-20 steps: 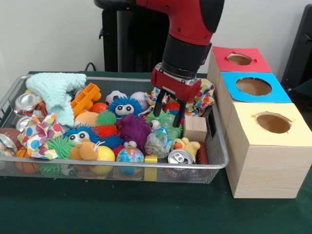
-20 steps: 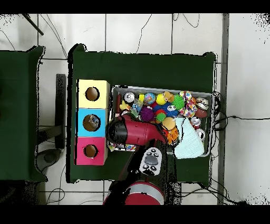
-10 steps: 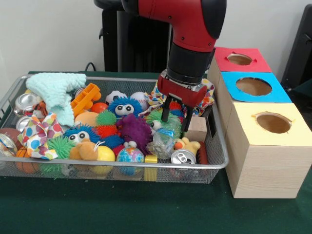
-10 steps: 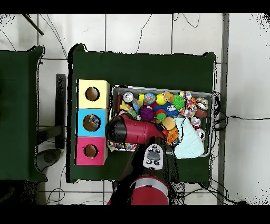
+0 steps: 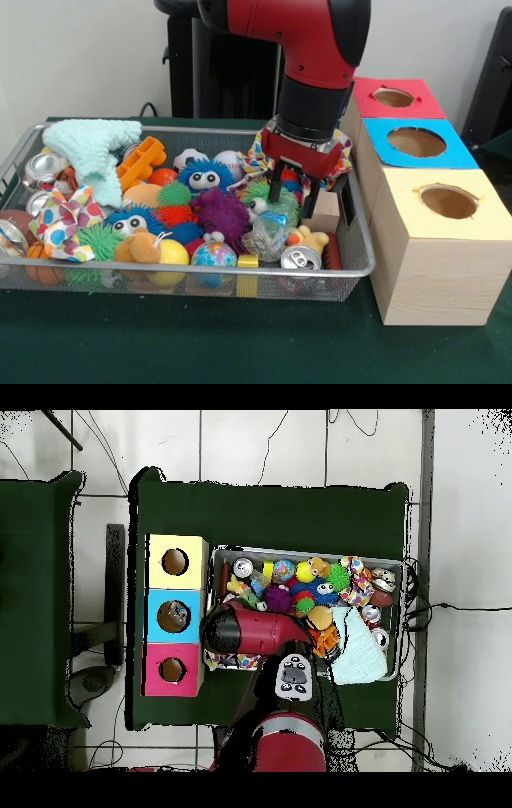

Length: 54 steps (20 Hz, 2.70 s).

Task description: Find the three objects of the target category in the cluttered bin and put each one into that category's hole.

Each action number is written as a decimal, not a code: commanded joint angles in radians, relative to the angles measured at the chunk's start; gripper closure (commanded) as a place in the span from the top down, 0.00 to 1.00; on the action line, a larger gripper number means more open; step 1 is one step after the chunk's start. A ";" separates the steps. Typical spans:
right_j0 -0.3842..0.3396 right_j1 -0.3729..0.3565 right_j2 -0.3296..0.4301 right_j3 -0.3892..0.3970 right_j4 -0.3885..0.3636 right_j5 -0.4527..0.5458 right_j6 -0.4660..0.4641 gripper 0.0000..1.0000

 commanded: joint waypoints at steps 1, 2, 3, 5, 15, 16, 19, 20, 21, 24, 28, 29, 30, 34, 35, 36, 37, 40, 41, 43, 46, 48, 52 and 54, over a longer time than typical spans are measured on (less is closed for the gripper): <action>0.000 0.033 0.060 -0.002 -0.042 -0.019 0.043 1.00; 0.003 0.034 0.056 -0.002 -0.041 -0.026 0.047 1.00; 0.007 0.032 0.051 0.002 -0.035 -0.030 0.058 1.00; 0.021 0.032 0.037 0.003 -0.028 -0.036 0.073 0.00; 0.104 0.045 -0.046 -0.018 0.027 -0.015 0.149 0.00; 0.112 0.047 -0.053 -0.019 0.034 -0.015 0.157 0.00; 0.115 0.039 -0.050 -0.007 0.051 -0.027 0.169 0.00; 0.116 0.023 -0.050 -0.001 0.052 -0.015 0.163 0.00; 0.113 -0.001 -0.045 0.011 0.053 -0.001 0.157 0.00; 0.115 -0.079 -0.046 0.041 0.055 0.049 0.142 0.00; 0.117 -0.122 -0.038 0.073 0.069 0.066 0.152 0.00; 0.117 -0.129 -0.037 0.079 0.076 0.069 0.158 0.00; 0.125 -0.131 -0.044 0.084 0.082 0.066 0.168 0.00; 0.149 -0.154 -0.068 0.100 0.097 0.080 0.182 0.00; 0.154 -0.161 -0.073 0.102 0.099 0.089 0.180 0.00; 0.168 -0.169 -0.077 0.116 0.105 0.089 0.188 0.00; 0.179 -0.174 -0.084 0.119 0.111 0.096 0.193 0.00; 0.207 -0.180 -0.108 0.109 0.136 0.129 0.204 0.00; 0.218 -0.186 -0.119 0.105 0.144 0.144 0.208 0.00; 0.250 -0.190 -0.140 0.098 0.165 0.169 0.224 0.00; 0.287 -0.196 -0.166 0.100 0.194 0.194 0.243 0.00; 0.312 -0.195 -0.180 0.102 0.212 0.205 0.256 0.00; 0.346 -0.190 -0.195 0.109 0.250 0.207 0.266 0.00; 0.366 -0.186 -0.204 0.107 0.270 0.214 0.275 0.00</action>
